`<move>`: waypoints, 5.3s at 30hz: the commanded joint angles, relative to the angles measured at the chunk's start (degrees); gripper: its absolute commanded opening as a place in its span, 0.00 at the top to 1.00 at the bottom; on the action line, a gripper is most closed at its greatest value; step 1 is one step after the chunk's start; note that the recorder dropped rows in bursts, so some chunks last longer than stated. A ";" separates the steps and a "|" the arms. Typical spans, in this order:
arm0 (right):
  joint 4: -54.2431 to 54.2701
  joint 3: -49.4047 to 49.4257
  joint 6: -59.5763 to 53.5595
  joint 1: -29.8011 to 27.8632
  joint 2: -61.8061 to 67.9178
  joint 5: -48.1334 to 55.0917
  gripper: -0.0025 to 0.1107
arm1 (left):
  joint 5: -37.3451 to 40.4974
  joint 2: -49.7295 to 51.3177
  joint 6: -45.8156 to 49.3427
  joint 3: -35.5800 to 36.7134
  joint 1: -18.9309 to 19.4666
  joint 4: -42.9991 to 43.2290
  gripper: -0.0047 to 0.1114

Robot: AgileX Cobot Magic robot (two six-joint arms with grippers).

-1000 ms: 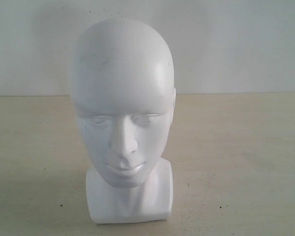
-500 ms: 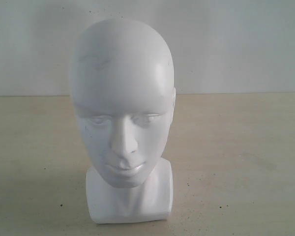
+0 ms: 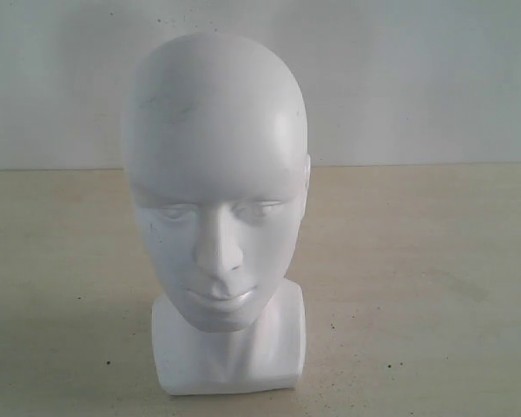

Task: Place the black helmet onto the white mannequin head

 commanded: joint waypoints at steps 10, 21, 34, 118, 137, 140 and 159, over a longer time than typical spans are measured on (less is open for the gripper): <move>-0.08 -0.05 -0.12 0.01 -0.16 -0.25 0.92 | -5.10 -0.92 -4.11 -1.34 -0.12 2.00 0.92; -0.08 -0.05 -0.12 0.01 -0.16 -0.25 0.92 | -5.10 -4.04 -4.51 7.55 -0.26 0.21 0.92; -0.08 -0.05 -0.12 0.01 -0.16 -0.25 0.92 | -5.10 -5.05 2.00 15.88 -5.59 -2.78 0.92; -0.08 -0.05 -0.12 0.01 -0.16 -0.25 0.92 | -5.10 -13.14 14.00 42.81 -9.25 -8.24 0.92; -0.08 -0.05 -0.12 0.01 -0.16 -0.25 0.92 | -5.10 -13.14 17.01 44.91 -9.25 -11.23 0.92; -0.08 -0.05 -0.12 0.01 -0.16 -0.25 0.92 | -5.10 -13.14 17.15 45.86 -9.01 -12.44 0.92; -0.08 -0.05 -0.12 0.01 -0.16 -0.25 0.92 | -5.10 -13.14 18.32 47.19 -7.79 -11.58 0.92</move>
